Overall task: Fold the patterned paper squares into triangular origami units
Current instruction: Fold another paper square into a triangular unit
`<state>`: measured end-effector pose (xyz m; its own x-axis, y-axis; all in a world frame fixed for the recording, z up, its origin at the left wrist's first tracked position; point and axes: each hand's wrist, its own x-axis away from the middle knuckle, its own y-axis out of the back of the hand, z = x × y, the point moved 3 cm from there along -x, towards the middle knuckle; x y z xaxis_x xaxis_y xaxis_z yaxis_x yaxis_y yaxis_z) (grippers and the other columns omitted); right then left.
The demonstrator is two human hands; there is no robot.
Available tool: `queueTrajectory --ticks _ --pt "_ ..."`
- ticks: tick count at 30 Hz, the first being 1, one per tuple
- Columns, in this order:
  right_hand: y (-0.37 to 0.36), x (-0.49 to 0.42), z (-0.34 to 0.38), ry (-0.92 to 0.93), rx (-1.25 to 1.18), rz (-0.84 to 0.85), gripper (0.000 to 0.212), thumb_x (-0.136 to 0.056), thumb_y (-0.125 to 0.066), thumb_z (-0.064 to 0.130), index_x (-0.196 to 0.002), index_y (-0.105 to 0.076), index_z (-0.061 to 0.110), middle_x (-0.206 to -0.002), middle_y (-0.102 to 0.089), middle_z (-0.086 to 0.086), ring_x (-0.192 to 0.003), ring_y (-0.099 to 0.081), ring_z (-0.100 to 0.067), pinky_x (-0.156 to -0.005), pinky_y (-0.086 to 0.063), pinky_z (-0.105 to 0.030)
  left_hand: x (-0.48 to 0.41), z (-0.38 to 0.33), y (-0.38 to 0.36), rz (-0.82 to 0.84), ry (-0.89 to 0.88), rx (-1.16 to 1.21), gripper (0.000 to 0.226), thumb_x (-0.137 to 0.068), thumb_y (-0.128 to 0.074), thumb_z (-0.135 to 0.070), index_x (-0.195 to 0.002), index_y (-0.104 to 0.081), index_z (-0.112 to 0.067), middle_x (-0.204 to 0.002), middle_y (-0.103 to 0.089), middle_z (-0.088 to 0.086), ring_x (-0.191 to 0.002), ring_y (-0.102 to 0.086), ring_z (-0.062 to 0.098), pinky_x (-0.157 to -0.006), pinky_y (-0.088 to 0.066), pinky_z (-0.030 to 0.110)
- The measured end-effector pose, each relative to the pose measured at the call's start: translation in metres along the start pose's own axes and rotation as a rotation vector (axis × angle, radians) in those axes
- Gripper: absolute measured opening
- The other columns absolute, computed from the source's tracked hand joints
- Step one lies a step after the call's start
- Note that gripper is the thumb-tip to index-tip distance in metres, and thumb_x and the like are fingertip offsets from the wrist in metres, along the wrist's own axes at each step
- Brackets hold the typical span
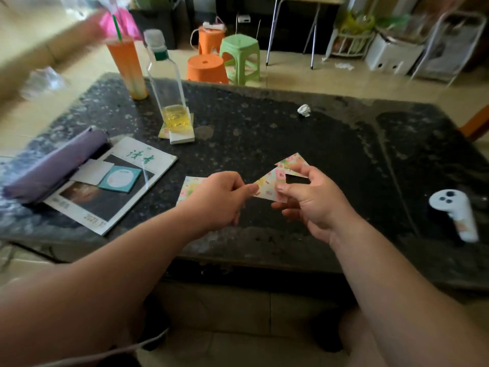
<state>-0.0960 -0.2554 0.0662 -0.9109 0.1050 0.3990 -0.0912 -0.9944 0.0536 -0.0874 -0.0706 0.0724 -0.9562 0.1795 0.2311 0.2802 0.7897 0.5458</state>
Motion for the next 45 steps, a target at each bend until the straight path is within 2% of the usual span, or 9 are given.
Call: queueTrajectory --ticks 5,11,16,24,29,33,35,40,45 --pt "-0.004 0.015 0.021 0.155 0.064 0.042 0.041 -0.092 -0.074 0.007 -0.126 -0.063 0.027 -0.116 -0.071 -0.003 -0.081 -0.078 -0.018 -0.062 -0.057 -0.027 0.008 -0.007 0.007 -0.009 -0.028 0.047 0.037 -0.097 -0.064 -0.045 -0.074 -0.056 -0.017 -0.06 -0.069 0.003 -0.047 -0.058 0.008 -0.053 -0.042 0.028" --pt "-0.006 -0.002 0.004 0.19 0.163 0.065 0.041 -0.09 -0.076 0.005 -0.123 -0.065 0.027 -0.1 -0.079 0.003 -0.085 -0.077 -0.016 -0.069 -0.055 -0.031 -0.018 0.014 0.001 -0.045 -0.086 0.392 0.014 -0.094 -0.072 -0.018 -0.1 -0.06 -0.018 -0.079 -0.074 0.001 -0.072 -0.073 0.02 -0.08 -0.059 0.055" --pt "-0.004 -0.032 0.004 0.212 0.147 0.141 0.037 -0.087 -0.077 0.0 -0.113 -0.069 0.025 -0.095 -0.08 0.002 -0.082 -0.077 -0.016 -0.064 -0.055 -0.019 -0.043 0.012 0.005 0.117 -0.147 0.278 0.026 -0.087 -0.077 -0.004 -0.106 -0.071 -0.02 -0.091 -0.077 0.0 -0.081 -0.075 0.02 -0.083 -0.061 0.041" --pt "-0.004 -0.068 0.006 0.156 0.089 0.227 0.03 -0.085 -0.077 -0.001 -0.104 -0.075 0.023 -0.099 -0.079 -0.002 -0.091 -0.076 -0.017 -0.073 -0.057 -0.028 -0.078 0.017 0.006 0.115 0.02 0.452 0.003 -0.083 -0.08 -0.015 -0.084 -0.081 -0.018 -0.089 -0.077 0.011 -0.08 -0.069 0.021 -0.088 -0.057 0.041" --pt "-0.004 -0.075 0.002 0.13 0.004 0.224 0.017 -0.083 -0.077 0.004 -0.097 -0.077 0.015 -0.097 -0.079 -0.002 -0.092 -0.075 -0.013 -0.08 -0.058 -0.032 -0.082 0.02 -0.004 0.082 0.153 0.646 0.034 -0.09 -0.069 -0.036 -0.083 -0.081 -0.005 -0.099 -0.074 0.024 -0.085 -0.066 0.029 -0.096 -0.054 0.05" --pt "-0.005 -0.066 -0.001 0.1 -0.075 0.255 0.03 -0.074 -0.077 0.032 -0.092 -0.078 0.007 -0.091 -0.076 -0.011 -0.076 -0.064 -0.016 -0.062 -0.05 -0.024 -0.08 0.025 -0.003 0.013 0.136 0.554 0.004 -0.086 -0.078 -0.01 -0.087 -0.082 -0.01 -0.093 -0.078 0.014 -0.091 -0.074 0.026 -0.092 -0.059 0.047" --pt "-0.005 -0.064 -0.004 0.067 -0.073 0.221 0.042 -0.076 -0.075 0.037 -0.096 -0.076 0.001 -0.098 -0.077 -0.015 -0.075 -0.064 -0.016 -0.061 -0.047 -0.026 -0.078 0.028 -0.002 0.019 0.144 0.589 0.016 -0.079 -0.08 0.001 -0.09 -0.082 -0.011 -0.096 -0.078 0.01 -0.093 -0.076 0.025 -0.087 -0.06 0.036" --pt "-0.001 -0.061 -0.016 0.06 0.021 0.13 0.011 -0.093 -0.073 0.012 -0.102 -0.076 0.008 -0.101 -0.078 -0.011 -0.085 -0.066 -0.024 -0.065 -0.048 -0.029 -0.072 0.031 -0.005 0.054 0.11 0.605 0.033 -0.077 -0.078 0.011 -0.096 -0.079 -0.015 -0.103 -0.078 0.009 -0.099 -0.074 0.024 -0.086 -0.058 0.032" --pt "0.0 -0.058 -0.016 0.085 0.037 0.117 0.016 -0.09 -0.073 0.001 -0.099 -0.077 0.013 -0.089 -0.074 -0.006 -0.071 -0.063 -0.015 -0.06 -0.05 -0.026 -0.072 0.037 -0.007 -0.013 0.118 0.529 0.022 -0.086 -0.078 -0.004 -0.101 -0.078 -0.021 -0.099 -0.078 0.006 -0.098 -0.074 0.026 -0.096 -0.058 0.046"
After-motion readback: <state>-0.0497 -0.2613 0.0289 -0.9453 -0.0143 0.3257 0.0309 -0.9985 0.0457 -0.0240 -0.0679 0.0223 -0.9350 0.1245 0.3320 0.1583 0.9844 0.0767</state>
